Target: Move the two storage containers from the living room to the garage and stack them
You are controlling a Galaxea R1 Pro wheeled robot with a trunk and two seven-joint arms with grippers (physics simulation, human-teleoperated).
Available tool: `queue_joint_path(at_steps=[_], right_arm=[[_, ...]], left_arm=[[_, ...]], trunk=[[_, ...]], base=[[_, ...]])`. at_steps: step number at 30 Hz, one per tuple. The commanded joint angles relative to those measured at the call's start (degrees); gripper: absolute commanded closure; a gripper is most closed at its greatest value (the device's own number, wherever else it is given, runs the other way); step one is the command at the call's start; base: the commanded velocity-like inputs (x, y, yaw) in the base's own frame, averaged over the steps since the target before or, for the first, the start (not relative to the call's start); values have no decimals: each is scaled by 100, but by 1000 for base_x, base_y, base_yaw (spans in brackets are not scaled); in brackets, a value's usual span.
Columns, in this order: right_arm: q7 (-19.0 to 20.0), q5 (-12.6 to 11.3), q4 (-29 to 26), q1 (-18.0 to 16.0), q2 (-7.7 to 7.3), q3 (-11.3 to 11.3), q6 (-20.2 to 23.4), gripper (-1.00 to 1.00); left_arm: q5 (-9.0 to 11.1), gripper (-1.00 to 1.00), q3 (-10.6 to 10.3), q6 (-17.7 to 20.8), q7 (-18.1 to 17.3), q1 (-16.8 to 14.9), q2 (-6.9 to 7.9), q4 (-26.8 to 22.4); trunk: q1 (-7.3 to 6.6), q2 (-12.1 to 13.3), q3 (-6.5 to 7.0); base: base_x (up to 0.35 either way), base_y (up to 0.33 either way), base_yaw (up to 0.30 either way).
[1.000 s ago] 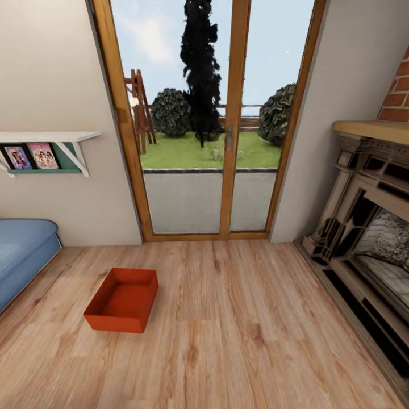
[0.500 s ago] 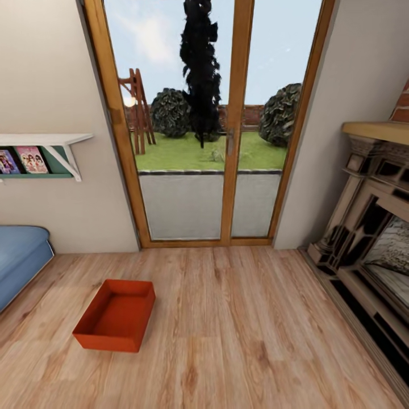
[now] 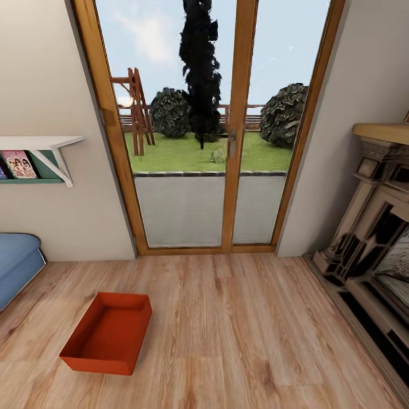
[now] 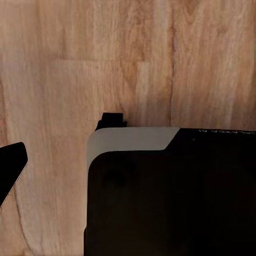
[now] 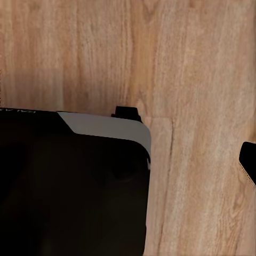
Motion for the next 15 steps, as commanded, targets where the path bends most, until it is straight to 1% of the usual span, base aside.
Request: queue_joint_path(at_steps=[1,15], right_arm=[[-4,-54,18,-7,7,48,-32,-100],[-4,-54,18,-7,15,48,-26,-100]], left_arm=[[30,-100,0,9,8,-3,-1,-2],[30,-100,1,9,8,-3,-1,-2]], trunk=[[4,-4,-7],[4,-4,-7]], base=[[322,0,0],[322,0,0]])
